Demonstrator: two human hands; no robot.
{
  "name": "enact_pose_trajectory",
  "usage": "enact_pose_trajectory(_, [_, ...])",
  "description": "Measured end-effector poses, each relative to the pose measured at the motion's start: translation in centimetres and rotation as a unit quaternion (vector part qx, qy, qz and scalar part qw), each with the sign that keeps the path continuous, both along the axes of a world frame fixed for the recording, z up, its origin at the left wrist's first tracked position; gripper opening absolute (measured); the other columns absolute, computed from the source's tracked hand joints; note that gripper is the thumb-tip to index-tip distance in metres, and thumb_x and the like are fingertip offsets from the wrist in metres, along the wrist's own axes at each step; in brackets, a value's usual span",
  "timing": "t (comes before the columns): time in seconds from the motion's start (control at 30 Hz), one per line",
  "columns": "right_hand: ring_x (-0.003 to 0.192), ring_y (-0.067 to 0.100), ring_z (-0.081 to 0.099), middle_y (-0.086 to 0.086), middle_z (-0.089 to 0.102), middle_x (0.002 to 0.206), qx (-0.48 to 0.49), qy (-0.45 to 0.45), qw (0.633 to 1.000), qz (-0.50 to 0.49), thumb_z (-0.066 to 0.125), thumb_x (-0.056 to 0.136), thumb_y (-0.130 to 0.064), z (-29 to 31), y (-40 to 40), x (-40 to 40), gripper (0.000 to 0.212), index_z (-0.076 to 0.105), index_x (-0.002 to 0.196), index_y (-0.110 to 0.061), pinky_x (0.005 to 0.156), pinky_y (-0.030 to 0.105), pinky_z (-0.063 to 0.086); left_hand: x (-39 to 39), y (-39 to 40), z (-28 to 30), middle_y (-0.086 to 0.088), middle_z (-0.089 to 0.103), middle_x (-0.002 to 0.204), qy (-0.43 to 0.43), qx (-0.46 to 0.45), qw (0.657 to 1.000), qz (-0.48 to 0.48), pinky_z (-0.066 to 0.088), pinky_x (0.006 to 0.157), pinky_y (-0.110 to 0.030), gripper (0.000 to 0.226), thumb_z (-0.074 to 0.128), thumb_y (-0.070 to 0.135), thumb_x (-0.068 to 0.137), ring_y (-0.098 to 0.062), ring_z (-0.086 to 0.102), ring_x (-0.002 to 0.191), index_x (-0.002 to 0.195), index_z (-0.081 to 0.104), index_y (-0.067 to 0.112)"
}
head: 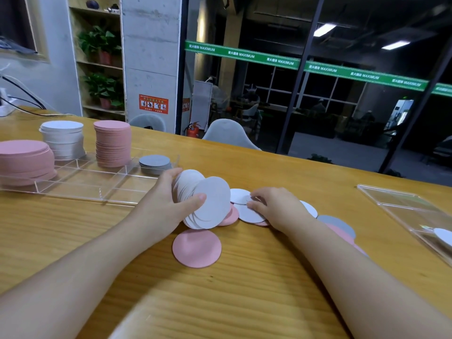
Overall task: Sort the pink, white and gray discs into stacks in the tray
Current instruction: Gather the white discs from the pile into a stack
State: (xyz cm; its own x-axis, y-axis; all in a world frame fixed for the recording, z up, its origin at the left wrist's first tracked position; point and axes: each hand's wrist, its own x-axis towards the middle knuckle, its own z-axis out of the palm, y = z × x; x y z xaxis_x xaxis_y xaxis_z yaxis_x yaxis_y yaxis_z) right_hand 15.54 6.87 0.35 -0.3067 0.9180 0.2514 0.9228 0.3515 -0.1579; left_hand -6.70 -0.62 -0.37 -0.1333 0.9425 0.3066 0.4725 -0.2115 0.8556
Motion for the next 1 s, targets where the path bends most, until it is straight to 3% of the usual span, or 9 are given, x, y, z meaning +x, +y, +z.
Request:
enact_pose_trajectory(0.1, [0.101, 0.025, 0.054, 0.004, 0.063, 0.110, 0.023, -0.075, 0.997, 0.009, 0.044, 0.096, -0.038, 0.1, 0.1, -0.4, 0.033, 0.058, 0.114, -0.015, 0.074, 0.033, 0.040, 0.0, -0.1, 0.1, 0.010, 0.046, 0.123, 0.000, -0.001, 1.000, 0.000, 0.036, 0.070, -0.009, 0.073, 0.067, 0.038, 0.081, -0.004, 0.044, 0.108, 0.141, 0.029, 0.022])
enact_pose_trajectory(0.2, [0.097, 0.023, 0.053, -0.001, 0.060, 0.102, 0.012, -0.050, 0.999, 0.006, 0.049, 0.090, -0.052, 0.1, 0.3, -0.1, 0.034, 0.054, 0.109, -0.025, 0.065, 0.027, 0.036, 0.2, -0.1, 0.1, 0.011, 0.047, 0.121, -0.007, 0.000, 1.000, -0.004, 0.036, 0.067, -0.006, 0.072, 0.067, 0.036, 0.081, -0.002, 0.045, 0.105, 0.141, 0.029, 0.021])
enact_pose_trajectory(0.3, [0.103, 0.020, 0.055, -0.006, 0.063, 0.112, 0.029, -0.036, 0.999, -0.010, 0.053, 0.084, -0.058, 0.1, 0.6, -0.2, 0.049, 0.055, 0.119, -0.024, 0.074, 0.030, 0.042, 0.2, 0.0, 0.1, 0.011, 0.047, 0.120, -0.008, 0.004, 1.000, -0.003, 0.036, 0.069, -0.007, 0.072, 0.067, 0.037, 0.081, -0.003, 0.045, 0.107, 0.141, 0.030, 0.021])
enact_pose_trajectory(0.43, [0.095, 0.023, 0.058, 0.001, 0.066, 0.102, 0.060, -0.132, 0.990, -0.003, 0.048, 0.088, -0.057, 0.8, 1.6, -1.0, 0.046, 0.061, 0.110, -0.019, 0.069, 0.032, 0.042, 0.1, -0.1, 0.0, 0.012, 0.048, 0.117, -0.012, 0.005, 1.000, -0.003, 0.036, 0.068, -0.007, 0.071, 0.067, 0.037, 0.081, 0.000, 0.047, 0.102, 0.140, 0.030, 0.023])
enact_pose_trajectory(0.57, [0.089, 0.026, 0.060, 0.005, 0.067, 0.097, 0.094, -0.240, 0.966, 0.024, 0.040, 0.096, -0.044, 0.8, 2.0, -1.6, 0.039, 0.064, 0.106, -0.015, 0.064, 0.030, 0.041, 0.1, -0.1, 0.0, 0.012, 0.048, 0.118, -0.013, 0.003, 1.000, -0.004, 0.036, 0.068, -0.007, 0.072, 0.067, 0.038, 0.081, -0.001, 0.046, 0.103, 0.140, 0.030, 0.023])
enact_pose_trajectory(0.73, [0.087, 0.024, 0.060, 0.002, 0.067, 0.094, 0.050, -0.201, 0.978, 0.010, 0.045, 0.084, -0.066, 1.3, 2.5, -1.6, 0.057, 0.065, 0.102, -0.015, 0.068, 0.033, 0.047, 0.0, -0.1, 0.1, 0.013, 0.047, 0.116, -0.008, 0.006, 1.000, -0.005, 0.035, 0.067, -0.004, 0.071, 0.067, 0.038, 0.081, -0.001, 0.045, 0.103, 0.140, 0.030, 0.023])
enact_pose_trajectory(0.87, [0.073, 0.021, 0.054, 0.001, 0.062, 0.076, 0.049, -0.178, 0.983, -0.016, 0.047, 0.077, -0.073, 1.5, 2.5, -2.1, 0.064, 0.065, 0.085, -0.012, 0.053, 0.029, 0.038, 0.0, 0.0, 0.0, 0.010, 0.047, 0.121, -0.009, 0.008, 1.000, -0.004, 0.035, 0.069, -0.007, 0.072, 0.067, 0.038, 0.081, -0.004, 0.045, 0.108, 0.141, 0.030, 0.023])
enact_pose_trajectory(1.0, [0.051, 0.016, 0.036, 0.001, 0.041, 0.058, 0.081, -0.248, 0.965, -0.024, 0.042, 0.092, -0.055, 1.7, 2.4, -3.1, 0.054, 0.042, 0.058, -0.012, 0.044, 0.027, 0.024, 0.1, -0.2, -0.1, 0.010, 0.047, 0.121, -0.009, 0.009, 1.000, -0.008, 0.035, 0.070, -0.007, 0.071, 0.067, 0.037, 0.081, -0.005, 0.045, 0.108, 0.140, 0.030, 0.022])
